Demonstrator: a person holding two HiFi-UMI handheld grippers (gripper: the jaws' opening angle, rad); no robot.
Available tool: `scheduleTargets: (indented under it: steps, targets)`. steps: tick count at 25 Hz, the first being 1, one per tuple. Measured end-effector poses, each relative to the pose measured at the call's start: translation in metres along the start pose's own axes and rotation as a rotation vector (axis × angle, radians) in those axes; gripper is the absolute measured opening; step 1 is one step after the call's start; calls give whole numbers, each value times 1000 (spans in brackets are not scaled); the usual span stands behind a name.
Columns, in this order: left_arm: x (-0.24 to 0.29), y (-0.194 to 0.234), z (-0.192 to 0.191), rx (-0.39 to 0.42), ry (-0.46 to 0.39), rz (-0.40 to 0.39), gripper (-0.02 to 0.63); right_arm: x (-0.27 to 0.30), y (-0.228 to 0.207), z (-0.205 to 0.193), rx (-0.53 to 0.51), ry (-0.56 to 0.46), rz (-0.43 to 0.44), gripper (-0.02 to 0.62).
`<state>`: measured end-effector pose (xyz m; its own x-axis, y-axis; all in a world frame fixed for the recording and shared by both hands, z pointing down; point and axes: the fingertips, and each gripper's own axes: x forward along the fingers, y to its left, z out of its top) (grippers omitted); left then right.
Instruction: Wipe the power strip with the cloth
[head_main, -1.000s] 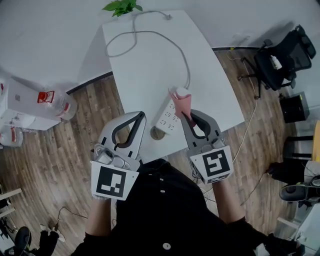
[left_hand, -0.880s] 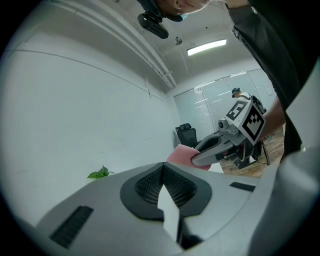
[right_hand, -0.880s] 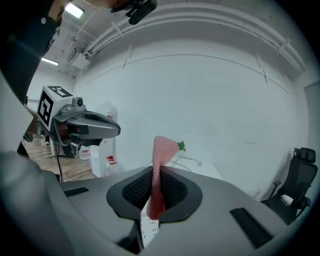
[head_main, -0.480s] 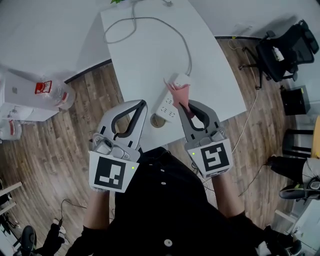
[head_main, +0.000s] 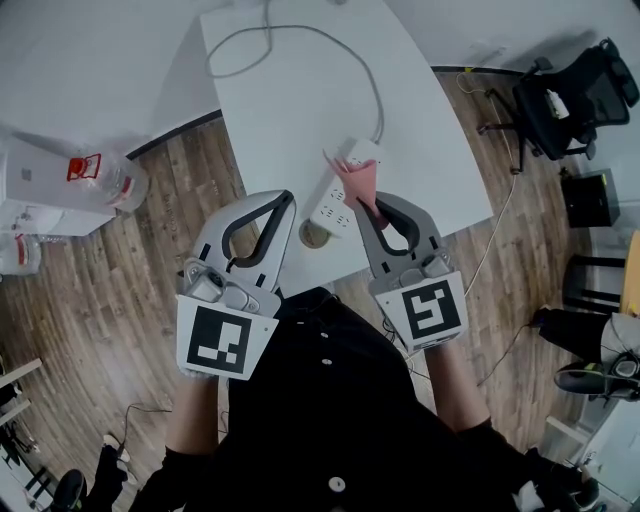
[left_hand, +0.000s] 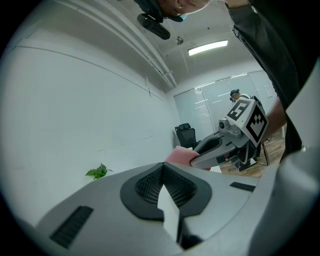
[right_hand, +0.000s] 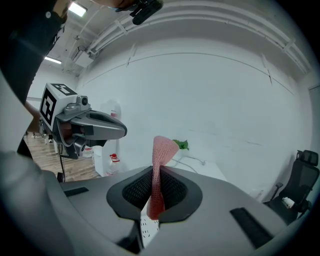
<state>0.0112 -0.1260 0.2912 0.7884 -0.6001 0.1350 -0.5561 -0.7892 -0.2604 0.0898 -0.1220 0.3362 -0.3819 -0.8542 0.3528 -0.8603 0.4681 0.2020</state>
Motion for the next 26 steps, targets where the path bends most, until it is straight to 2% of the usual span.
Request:
scheduleTargets:
  steps: [12,26]
  targets:
    - [-1,2,-3,-3,3,10,12,-1,-8,3,-10,-9,-22,50]
    - [-1,-3,-1,-12,9,17,12,-4,-6,-4,14,-6,-8,49]
